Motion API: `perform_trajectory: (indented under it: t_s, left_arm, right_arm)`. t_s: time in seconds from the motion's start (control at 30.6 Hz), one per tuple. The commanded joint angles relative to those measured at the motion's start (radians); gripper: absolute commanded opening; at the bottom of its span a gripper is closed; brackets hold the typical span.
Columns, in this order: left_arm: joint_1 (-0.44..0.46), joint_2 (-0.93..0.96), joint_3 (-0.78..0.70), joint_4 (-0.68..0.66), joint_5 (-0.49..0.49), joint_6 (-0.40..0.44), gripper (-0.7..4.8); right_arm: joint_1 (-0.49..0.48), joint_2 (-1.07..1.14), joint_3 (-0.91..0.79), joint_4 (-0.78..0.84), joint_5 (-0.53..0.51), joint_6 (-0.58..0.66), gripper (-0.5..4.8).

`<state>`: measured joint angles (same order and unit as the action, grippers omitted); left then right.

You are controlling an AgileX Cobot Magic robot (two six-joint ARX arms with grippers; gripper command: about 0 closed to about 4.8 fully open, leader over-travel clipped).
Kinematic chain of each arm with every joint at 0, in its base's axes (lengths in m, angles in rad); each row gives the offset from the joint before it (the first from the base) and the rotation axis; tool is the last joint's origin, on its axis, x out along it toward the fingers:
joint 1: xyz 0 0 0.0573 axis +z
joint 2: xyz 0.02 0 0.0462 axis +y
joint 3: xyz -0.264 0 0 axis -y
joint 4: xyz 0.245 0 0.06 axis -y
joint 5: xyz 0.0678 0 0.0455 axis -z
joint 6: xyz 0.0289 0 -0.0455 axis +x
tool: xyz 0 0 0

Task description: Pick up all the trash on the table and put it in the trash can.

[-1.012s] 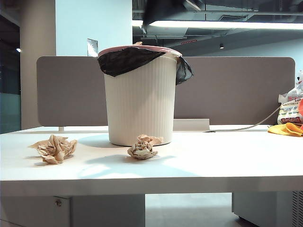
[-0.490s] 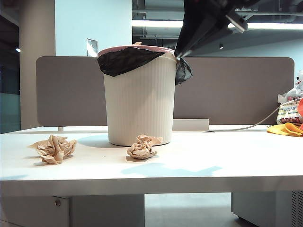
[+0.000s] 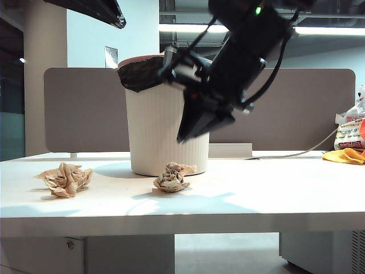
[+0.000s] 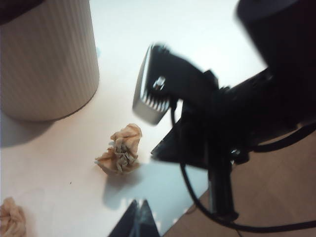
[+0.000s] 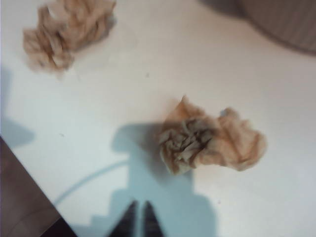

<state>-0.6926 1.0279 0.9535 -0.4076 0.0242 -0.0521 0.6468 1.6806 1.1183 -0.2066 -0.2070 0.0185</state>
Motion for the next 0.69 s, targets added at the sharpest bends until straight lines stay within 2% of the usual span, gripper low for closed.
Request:
perform_trajectory:
  t_s: [0.03,0.07,0.1,0.2,0.23,0.33,0.36,0.69]
  left_arm:
    - [-0.001,-0.004,-0.012,0.016,-0.006,0.037,-0.05]
    - [0.000,-0.004,-0.016,0.013,-0.014,0.042,-0.05]
    - [0.000,-0.004,-0.018,0.008,-0.027,0.046,-0.05]
    - [0.001,-0.004,-0.027,0.002,-0.031,0.065,-0.05]
    - [0.001,-0.004,-0.028,-0.003,-0.031,0.070,-0.06]
    - [0.001,-0.003,-0.029,-0.007,-0.032,0.079,-0.05]
    - [0.001,-0.003,-0.029,-0.007,-0.032,0.079,-0.05]
    - [0.001,-0.003,-0.029,-0.029,-0.032,0.091,-0.06]
  right_arm:
    - [0.001,0.023,0.014,0.039,-0.001,-0.001,2.78]
    - [0.000,0.030,0.014,0.050,0.011,-0.002,3.20]
    - [0.000,0.034,0.015,0.057,0.023,-0.005,3.34]
    - [0.000,0.044,0.021,0.077,0.053,-0.016,3.39]
    - [0.000,0.051,0.021,0.095,0.062,-0.026,3.56]
    - [-0.001,0.088,0.032,0.142,0.091,-0.026,4.67]
    - [-0.001,0.105,0.043,0.144,0.102,-0.026,4.79]
    - [-0.003,0.285,0.212,0.033,0.131,-0.026,4.79]
